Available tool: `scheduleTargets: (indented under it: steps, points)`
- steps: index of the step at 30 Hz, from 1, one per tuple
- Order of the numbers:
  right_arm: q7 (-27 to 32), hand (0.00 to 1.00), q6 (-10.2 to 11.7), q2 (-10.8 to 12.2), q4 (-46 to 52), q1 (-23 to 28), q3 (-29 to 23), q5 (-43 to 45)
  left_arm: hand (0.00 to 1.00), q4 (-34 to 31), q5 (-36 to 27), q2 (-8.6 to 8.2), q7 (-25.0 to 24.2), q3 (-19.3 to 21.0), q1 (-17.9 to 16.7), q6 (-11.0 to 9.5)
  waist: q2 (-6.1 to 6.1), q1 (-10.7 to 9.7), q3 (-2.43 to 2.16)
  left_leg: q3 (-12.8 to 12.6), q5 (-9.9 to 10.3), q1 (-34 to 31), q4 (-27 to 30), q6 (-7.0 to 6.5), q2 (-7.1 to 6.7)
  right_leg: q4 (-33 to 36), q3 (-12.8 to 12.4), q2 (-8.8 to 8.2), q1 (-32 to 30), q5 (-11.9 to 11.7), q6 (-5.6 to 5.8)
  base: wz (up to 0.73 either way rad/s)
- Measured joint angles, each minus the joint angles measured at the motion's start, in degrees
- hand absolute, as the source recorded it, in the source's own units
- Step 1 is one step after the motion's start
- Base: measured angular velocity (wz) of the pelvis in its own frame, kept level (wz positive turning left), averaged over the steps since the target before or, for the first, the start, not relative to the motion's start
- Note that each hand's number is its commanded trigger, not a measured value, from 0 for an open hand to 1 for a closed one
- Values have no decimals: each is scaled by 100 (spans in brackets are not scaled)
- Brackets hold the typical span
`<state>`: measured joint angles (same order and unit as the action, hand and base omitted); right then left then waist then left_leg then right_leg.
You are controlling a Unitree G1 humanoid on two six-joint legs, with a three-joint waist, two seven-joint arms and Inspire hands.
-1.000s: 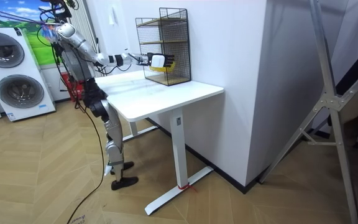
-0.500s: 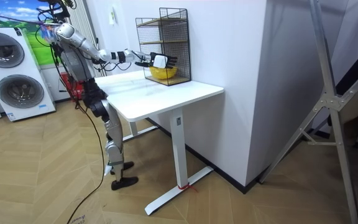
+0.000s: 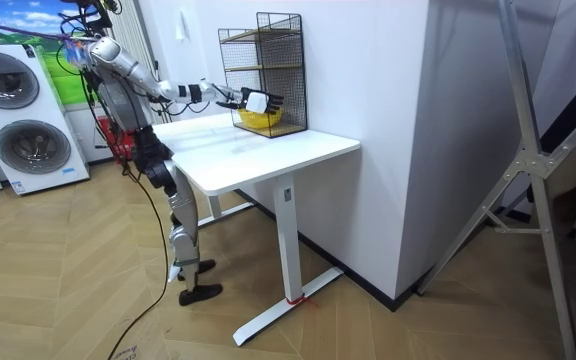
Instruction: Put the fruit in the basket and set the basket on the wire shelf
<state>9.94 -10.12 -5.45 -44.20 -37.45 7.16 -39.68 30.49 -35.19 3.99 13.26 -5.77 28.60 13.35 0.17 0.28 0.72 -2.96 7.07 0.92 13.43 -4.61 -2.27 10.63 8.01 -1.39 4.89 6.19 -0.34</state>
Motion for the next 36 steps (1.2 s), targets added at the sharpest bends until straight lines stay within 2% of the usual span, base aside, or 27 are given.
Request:
scheduleTargets:
  steps: [6,10,13,15,17,19,24,32,36]
  points:
    - [-33,0,-56,-72,709,715,0,469,0,-253,411,6,12,4,-416,24,-39,12,-84,4,-64,34,-110,-3,-21,1,-7,-11,-23,3,3,0]
    - [-117,0,-56,-89,951,900,-13,656,0,-376,615,6,0,6,-603,46,-51,2,-117,6,-69,61,-115,-3,-23,2,-13,-12,-2,3,3,0]
    - [-144,0,-56,-193,1317,1076,-41,650,0,-644,734,25,-50,6,-715,45,-85,22,-138,9,-74,86,-116,-3,-21,4,-11,-17,29,3,3,0]
    - [-147,0,-9,-201,1578,1212,-114,619,0,-1015,738,113,-113,6,-887,44,-97,13,-135,6,-74,145,-116,-2,-20,1,-9,-17,78,3,2,-4]
    - [-149,0,23,-205,1628,1304,-147,670,0,-1219,828,145,-152,5,-977,39,-119,4,-139,3,-65,197,-117,10,-22,-4,-4,-28,102,37,5,0]
    - [-142,0,26,-207,1855,1499,-221,771,0,-1511,1006,156,-154,11,-1111,27,-136,17,-139,3,-50,224,-122,31,-23,3,-4,-45,101,81,64,0]
    - [-139,0,27,-221,2405,1790,-223,1054,0,-2195,1064,273,-256,14,-1380,-6,-158,-2,-123,10,-64,251,-183,44,-29,0,-12,-45,103,81,61,-1]
    - [-393,0,30,-290,3244,2206,-219,1464,0,-2521,1075,319,-510,-10,-1623,-63,-186,-6,-96,16,-67,252,-185,45,-31,-15,-11,-54,110,83,63,0]
    - [-508,0,31,-314,3684,2434,-216,1757,0,-2861,1079,318,-588,-15,-1841,-89,-144,-16,-62,15,-67,243,-186,45,-30,-14,-17,-54,98,83,64,0]
